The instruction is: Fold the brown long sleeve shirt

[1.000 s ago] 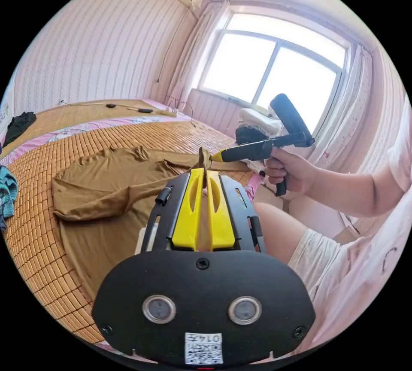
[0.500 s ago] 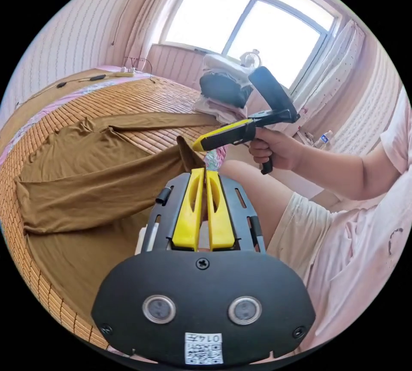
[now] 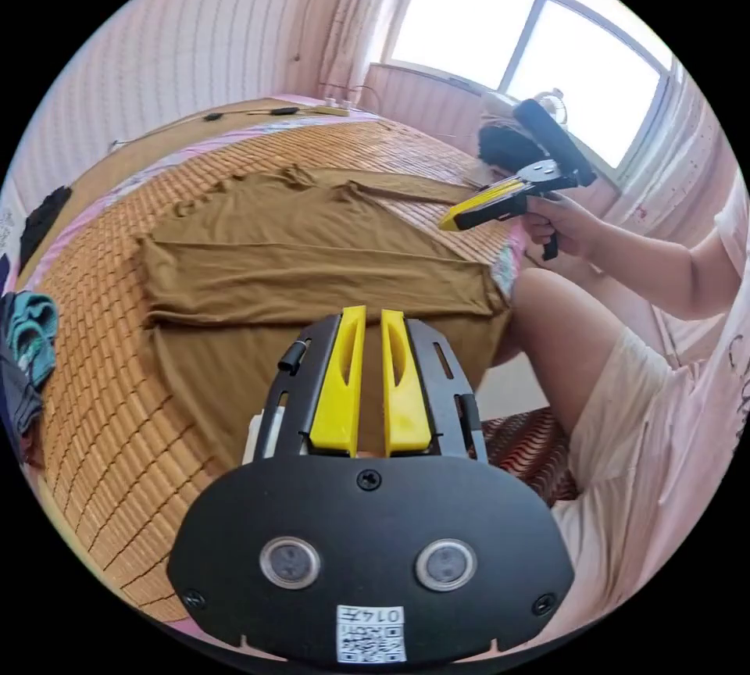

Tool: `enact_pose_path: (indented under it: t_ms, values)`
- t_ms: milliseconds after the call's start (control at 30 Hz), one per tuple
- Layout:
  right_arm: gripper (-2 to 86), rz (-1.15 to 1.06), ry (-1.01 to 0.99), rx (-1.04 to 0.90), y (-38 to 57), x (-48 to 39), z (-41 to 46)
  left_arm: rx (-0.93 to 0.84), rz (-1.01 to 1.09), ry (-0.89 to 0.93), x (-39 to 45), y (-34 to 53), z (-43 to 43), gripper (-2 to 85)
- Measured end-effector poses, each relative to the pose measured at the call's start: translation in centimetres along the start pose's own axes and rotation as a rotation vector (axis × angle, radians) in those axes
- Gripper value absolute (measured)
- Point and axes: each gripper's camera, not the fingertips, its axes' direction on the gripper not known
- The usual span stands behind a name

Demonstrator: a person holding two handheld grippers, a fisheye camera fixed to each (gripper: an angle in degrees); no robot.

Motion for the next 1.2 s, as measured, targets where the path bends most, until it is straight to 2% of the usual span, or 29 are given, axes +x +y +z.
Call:
enact_pose_path:
  t_ms: [67, 167, 267, 400, 533, 600, 767, 933, 1033, 1133, 1200]
  values:
    - [4.5, -0.109, -0.040, 0.035, -5.4, -1.9, 1.0, -0.036, -0.081, -0.185, -6.5, 0.7, 0.3, 4.1]
    - [6.3, -0.232, -0.078, 0.042, -14.3, -4.8, 4.0, -0.070, -0.120, -0.253, -12.0, 1.0, 1.3, 3.9]
    - [7.5, -0.255, -0.099, 0.022, -22.0, -6.7, 7.4, -0.098, -0.119, -0.278, -15.0, 0.9, 3.8, 4.1]
    - [8.7, -0.182, -0.150, 0.002, -28.9, -7.5, 11.1, -0.109, -0.117, -0.256, -17.1, 0.3, 7.1, 6.0]
    - [5.3, -0.182, -0.108, -0.123, -31.7, -8.4, 13.6, -0.159, -0.117, -0.220, -19.2, 0.5, 10.8, 4.2]
    - [0.8, -0.212, -0.056, -0.091, -32.7, -8.6, 12.7, -0.136, -0.125, -0.196, -19.6, 1.0, 11.2, 0.9]
    - [-0.3, -0.234, -0.073, -0.099, -34.9, -8.7, 11.9, -0.116, -0.147, -0.281, -20.3, 2.4, 11.7, -0.8]
    - [1.6, -0.296, -0.059, -0.176, -35.7, -9.0, 11.2, -0.128, -0.252, -0.216, -22.6, 3.5, 14.0, -0.6]
    - [3.6, -0.254, -0.057, -0.142, -36.5, -6.7, 7.6, -0.132, -0.238, -0.240, -22.6, 3.9, 15.1, -0.1]
    - [4.9, -0.165, -0.136, -0.069, -36.7, -3.1, 2.9, -0.121, -0.266, -0.230, -23.2, 4.6, 15.9, 1.3]
    - [4.9, -0.165, -0.145, 0.043, -34.0, -1.2, -1.8, -0.131, -0.296, -0.237, -23.7, 5.0, 16.1, 2.9]
